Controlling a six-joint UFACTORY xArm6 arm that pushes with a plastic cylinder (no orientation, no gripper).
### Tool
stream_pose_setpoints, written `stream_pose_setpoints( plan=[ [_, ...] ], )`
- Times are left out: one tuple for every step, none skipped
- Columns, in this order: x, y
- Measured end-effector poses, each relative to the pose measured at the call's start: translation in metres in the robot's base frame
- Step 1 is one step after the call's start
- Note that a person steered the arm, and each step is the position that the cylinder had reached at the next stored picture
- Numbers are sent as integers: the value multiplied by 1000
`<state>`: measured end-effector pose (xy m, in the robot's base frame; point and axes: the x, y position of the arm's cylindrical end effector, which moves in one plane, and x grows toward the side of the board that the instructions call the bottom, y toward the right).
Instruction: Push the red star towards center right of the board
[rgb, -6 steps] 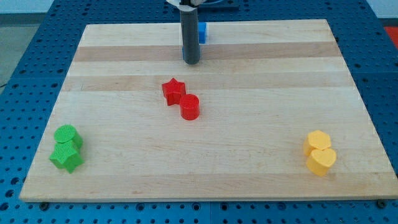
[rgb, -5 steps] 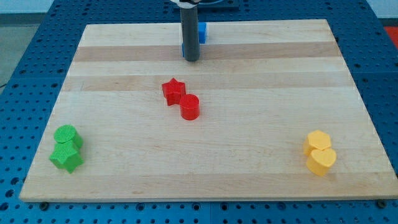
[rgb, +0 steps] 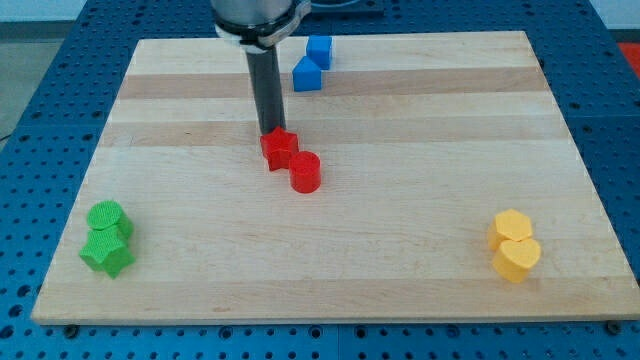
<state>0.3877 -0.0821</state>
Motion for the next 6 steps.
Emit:
stream_pose_setpoints(
  plan=[
    [4,-27],
    [8,-46],
    [8,-48],
    [27,-56],
    [27,-38],
    [19,41]
  ],
)
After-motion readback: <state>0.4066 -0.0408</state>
